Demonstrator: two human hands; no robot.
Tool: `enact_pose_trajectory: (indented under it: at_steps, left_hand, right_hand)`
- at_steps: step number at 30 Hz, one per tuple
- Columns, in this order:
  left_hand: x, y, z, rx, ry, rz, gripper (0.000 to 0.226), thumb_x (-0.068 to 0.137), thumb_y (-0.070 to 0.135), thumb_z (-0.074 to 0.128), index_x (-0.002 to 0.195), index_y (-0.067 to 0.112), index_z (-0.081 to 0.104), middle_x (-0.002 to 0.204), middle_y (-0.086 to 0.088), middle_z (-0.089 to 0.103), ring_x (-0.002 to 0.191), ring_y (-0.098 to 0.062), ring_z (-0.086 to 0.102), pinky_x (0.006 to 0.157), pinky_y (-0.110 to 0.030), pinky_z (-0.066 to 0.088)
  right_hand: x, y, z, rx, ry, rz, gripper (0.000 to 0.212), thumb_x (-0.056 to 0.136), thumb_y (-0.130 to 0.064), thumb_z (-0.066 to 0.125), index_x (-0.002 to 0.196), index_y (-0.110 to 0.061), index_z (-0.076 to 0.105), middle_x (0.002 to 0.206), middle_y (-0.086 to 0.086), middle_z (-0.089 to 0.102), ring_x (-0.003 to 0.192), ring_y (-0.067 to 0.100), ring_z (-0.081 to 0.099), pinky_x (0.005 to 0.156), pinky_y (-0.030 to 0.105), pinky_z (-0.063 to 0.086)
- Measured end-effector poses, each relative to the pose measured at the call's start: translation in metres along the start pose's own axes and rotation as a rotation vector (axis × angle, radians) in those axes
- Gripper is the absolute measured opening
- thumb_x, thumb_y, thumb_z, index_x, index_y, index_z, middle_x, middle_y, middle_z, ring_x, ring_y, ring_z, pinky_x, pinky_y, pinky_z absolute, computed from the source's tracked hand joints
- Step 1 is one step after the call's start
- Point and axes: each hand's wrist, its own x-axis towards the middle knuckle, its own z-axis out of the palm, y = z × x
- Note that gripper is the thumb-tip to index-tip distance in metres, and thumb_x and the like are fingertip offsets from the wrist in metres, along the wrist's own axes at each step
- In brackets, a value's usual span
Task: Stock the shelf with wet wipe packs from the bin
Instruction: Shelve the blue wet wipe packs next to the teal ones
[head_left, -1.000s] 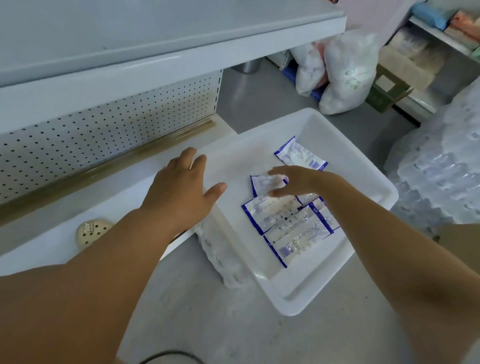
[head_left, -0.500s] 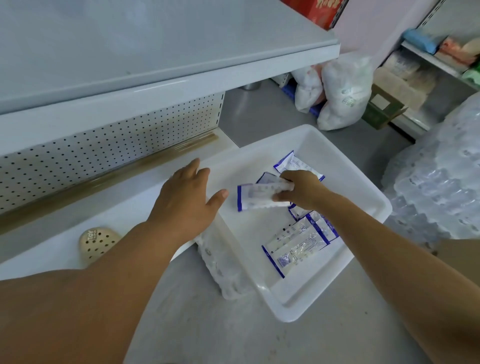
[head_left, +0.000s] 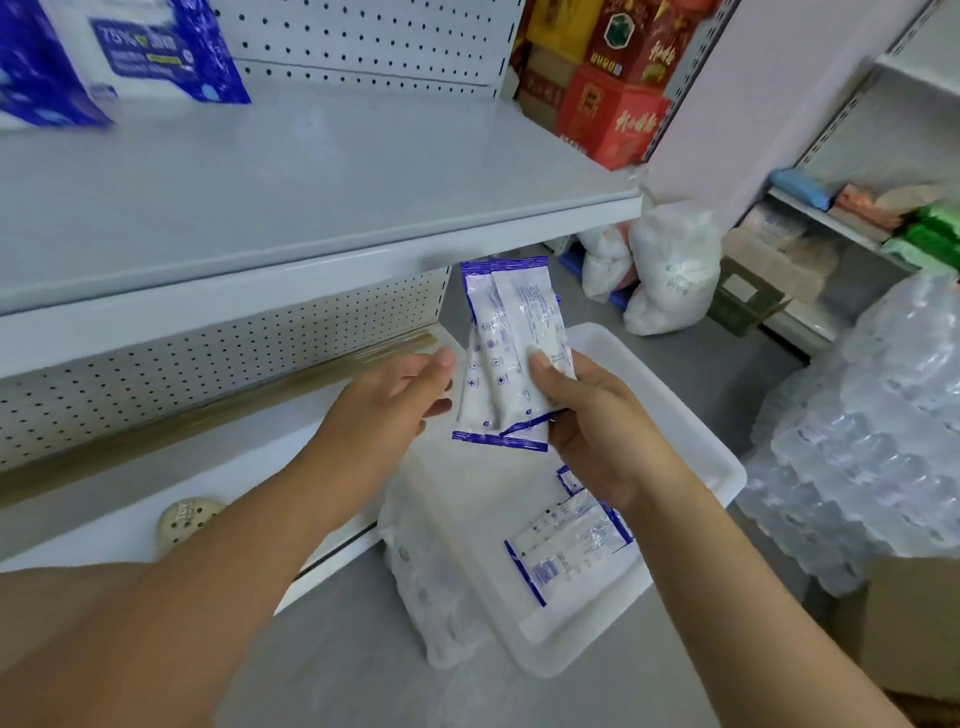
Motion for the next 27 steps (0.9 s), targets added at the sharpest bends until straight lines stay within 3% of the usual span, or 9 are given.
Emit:
enact_pose_trajectory:
  at_steps: [3,6,11,15,18,21,23,25,27]
  left_hand:
    - [-0.009,0.029,-0.009,-0.014,0.001,0.042,0.065,0.073,0.081,0.06,0.107,0.026,0.071,0.105,-0.005,0.075,0.103,-0.03,0.07,0.102,-0.054,0.049]
    - [-0.015,0.059,-0.024,-0.08,0.153,0.104,0.046,0.078,0.063,0.072,0.106,0.026,0.072,0.099,0.001,0.077,0.093,-0.023,0.074,0.093,-0.052,0.056]
    - [-0.021,0.116,-0.062,-0.041,0.361,0.28,0.021,0.088,0.04,0.072,0.1,0.022,0.069,0.082,0.006,0.077,0.074,-0.012,0.075,0.064,-0.027,0.058]
    - [-0.026,0.161,-0.108,-0.014,0.559,0.463,0.019,0.086,0.036,0.077,0.091,0.023,0.064,0.074,0.015,0.074,0.06,0.003,0.067,0.049,-0.01,0.047]
    - [-0.031,0.183,-0.146,-0.005,0.704,0.62,0.021,0.086,0.029,0.078,0.092,0.015,0.063,0.074,0.011,0.075,0.063,-0.004,0.071,0.051,-0.019,0.05]
    - [-0.037,0.194,-0.182,0.036,0.699,0.697,0.014,0.088,0.019,0.076,0.094,0.013,0.065,0.078,0.005,0.077,0.068,-0.009,0.074,0.055,-0.022,0.057]
    - [-0.038,0.192,-0.206,0.127,0.632,0.685,0.014,0.088,0.021,0.074,0.102,0.022,0.071,0.093,0.008,0.077,0.085,-0.008,0.074,0.076,-0.03,0.06]
    - [-0.039,0.186,-0.227,0.196,0.558,0.659,0.021,0.091,0.022,0.071,0.108,0.033,0.075,0.114,0.015,0.073,0.105,-0.002,0.068,0.093,-0.034,0.055]
    - [-0.043,0.18,-0.244,0.151,0.522,0.644,0.023,0.094,0.016,0.066,0.102,0.034,0.078,0.118,0.02,0.071,0.11,0.004,0.065,0.095,-0.027,0.054]
  right_hand:
    - [-0.002,-0.011,0.031,0.022,-0.033,-0.075,0.032,0.101,-0.019,0.057,0.131,-0.007,0.061,0.123,0.012,0.071,0.114,0.031,0.068,0.104,0.049,0.05]
    - [0.0,-0.023,0.062,-0.006,-0.07,-0.175,0.033,0.101,-0.02,0.058,0.134,-0.014,0.061,0.124,0.007,0.071,0.113,0.03,0.069,0.103,0.052,0.05]
    - [0.012,-0.069,0.118,-0.076,-0.084,-0.359,0.033,0.098,-0.028,0.063,0.13,-0.023,0.063,0.118,-0.002,0.073,0.108,0.017,0.071,0.093,0.04,0.057]
    - [0.034,-0.104,0.176,-0.342,0.205,-0.645,0.041,0.089,-0.038,0.074,0.127,-0.033,0.06,0.12,-0.013,0.061,0.112,-0.001,0.057,0.089,0.022,0.053]
    - [0.048,-0.135,0.232,-0.307,0.142,-0.677,0.023,0.094,-0.042,0.066,0.108,-0.025,0.072,0.101,-0.012,0.071,0.097,-0.001,0.064,0.09,0.03,0.055]
    - [0.057,-0.155,0.289,-0.193,-0.193,-0.492,0.066,0.087,-0.066,0.059,0.095,-0.002,0.07,0.094,0.015,0.072,0.088,0.017,0.071,0.094,0.046,0.057]
    - [0.062,-0.157,0.318,-0.123,-0.333,-0.43,0.074,0.079,-0.075,0.061,0.088,-0.003,0.07,0.101,0.02,0.072,0.098,0.026,0.072,0.096,0.047,0.056]
    - [0.073,-0.151,0.337,0.005,-0.392,-0.387,0.066,0.083,-0.068,0.064,0.1,-0.005,0.072,0.104,0.015,0.075,0.104,0.028,0.072,0.096,0.048,0.055]
    - [0.085,-0.142,0.346,0.164,-0.406,-0.317,0.054,0.096,-0.051,0.059,0.115,-0.001,0.068,0.109,0.015,0.075,0.106,0.031,0.071,0.096,0.05,0.055]
